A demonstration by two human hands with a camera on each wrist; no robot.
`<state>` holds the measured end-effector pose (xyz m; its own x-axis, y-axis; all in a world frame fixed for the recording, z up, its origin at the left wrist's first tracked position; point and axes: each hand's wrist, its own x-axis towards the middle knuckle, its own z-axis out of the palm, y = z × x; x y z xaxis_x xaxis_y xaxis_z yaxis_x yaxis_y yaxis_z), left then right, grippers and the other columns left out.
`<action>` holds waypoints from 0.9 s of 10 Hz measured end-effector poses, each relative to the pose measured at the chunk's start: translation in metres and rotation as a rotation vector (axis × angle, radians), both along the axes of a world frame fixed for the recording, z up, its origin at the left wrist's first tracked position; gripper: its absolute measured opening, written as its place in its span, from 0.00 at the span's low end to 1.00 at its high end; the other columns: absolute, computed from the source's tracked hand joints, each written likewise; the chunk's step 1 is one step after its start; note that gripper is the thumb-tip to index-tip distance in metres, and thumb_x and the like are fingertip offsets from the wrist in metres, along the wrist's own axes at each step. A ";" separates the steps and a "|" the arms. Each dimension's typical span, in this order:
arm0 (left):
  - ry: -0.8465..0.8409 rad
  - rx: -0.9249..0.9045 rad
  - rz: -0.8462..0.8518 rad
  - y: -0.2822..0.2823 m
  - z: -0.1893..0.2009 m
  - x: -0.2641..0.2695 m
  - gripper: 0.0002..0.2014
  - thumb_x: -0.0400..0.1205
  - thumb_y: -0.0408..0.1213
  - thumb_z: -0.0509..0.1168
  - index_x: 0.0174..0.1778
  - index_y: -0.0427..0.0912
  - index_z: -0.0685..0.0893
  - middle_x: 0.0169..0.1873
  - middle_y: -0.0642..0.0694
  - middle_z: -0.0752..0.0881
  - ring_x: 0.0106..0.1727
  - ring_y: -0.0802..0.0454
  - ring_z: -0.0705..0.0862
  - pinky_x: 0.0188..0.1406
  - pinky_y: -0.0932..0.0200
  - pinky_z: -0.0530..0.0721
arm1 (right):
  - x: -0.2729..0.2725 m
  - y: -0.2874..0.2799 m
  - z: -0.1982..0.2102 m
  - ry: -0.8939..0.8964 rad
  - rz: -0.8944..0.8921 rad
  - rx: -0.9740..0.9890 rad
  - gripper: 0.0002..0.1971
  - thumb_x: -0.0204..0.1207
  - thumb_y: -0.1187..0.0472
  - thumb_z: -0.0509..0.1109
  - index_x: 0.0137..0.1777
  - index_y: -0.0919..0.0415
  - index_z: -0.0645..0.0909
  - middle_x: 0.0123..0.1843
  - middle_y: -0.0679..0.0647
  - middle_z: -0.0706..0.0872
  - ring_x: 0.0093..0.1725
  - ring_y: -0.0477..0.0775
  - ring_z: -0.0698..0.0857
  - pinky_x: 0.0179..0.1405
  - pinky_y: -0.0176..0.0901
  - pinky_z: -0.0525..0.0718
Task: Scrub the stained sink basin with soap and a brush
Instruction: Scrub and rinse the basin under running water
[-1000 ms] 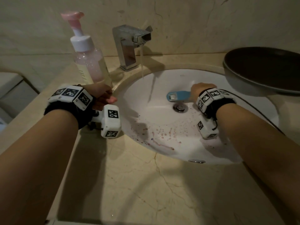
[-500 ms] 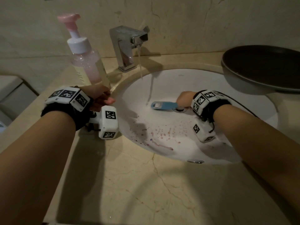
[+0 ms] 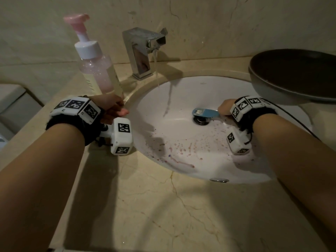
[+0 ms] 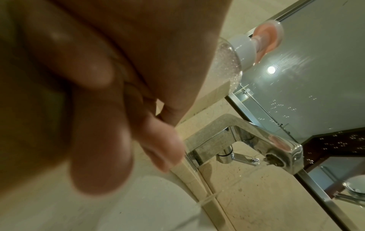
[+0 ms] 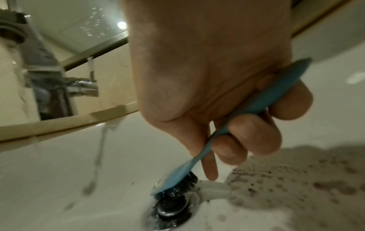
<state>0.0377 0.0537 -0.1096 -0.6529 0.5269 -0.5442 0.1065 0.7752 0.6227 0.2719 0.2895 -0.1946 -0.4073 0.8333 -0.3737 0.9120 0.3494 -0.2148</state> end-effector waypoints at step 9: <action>-0.047 0.041 0.010 0.003 -0.009 -0.012 0.20 0.83 0.42 0.52 0.24 0.41 0.71 0.22 0.49 0.71 0.20 0.55 0.62 0.23 0.65 0.59 | -0.026 -0.006 -0.002 -0.113 0.290 0.404 0.13 0.78 0.56 0.61 0.53 0.56 0.87 0.45 0.55 0.88 0.38 0.56 0.80 0.35 0.36 0.71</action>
<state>0.0257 0.0568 -0.1184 -0.6329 0.5429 -0.5520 0.0686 0.7495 0.6584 0.2458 0.2832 -0.1962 -0.6187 0.7793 -0.1001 0.7752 0.6262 0.0836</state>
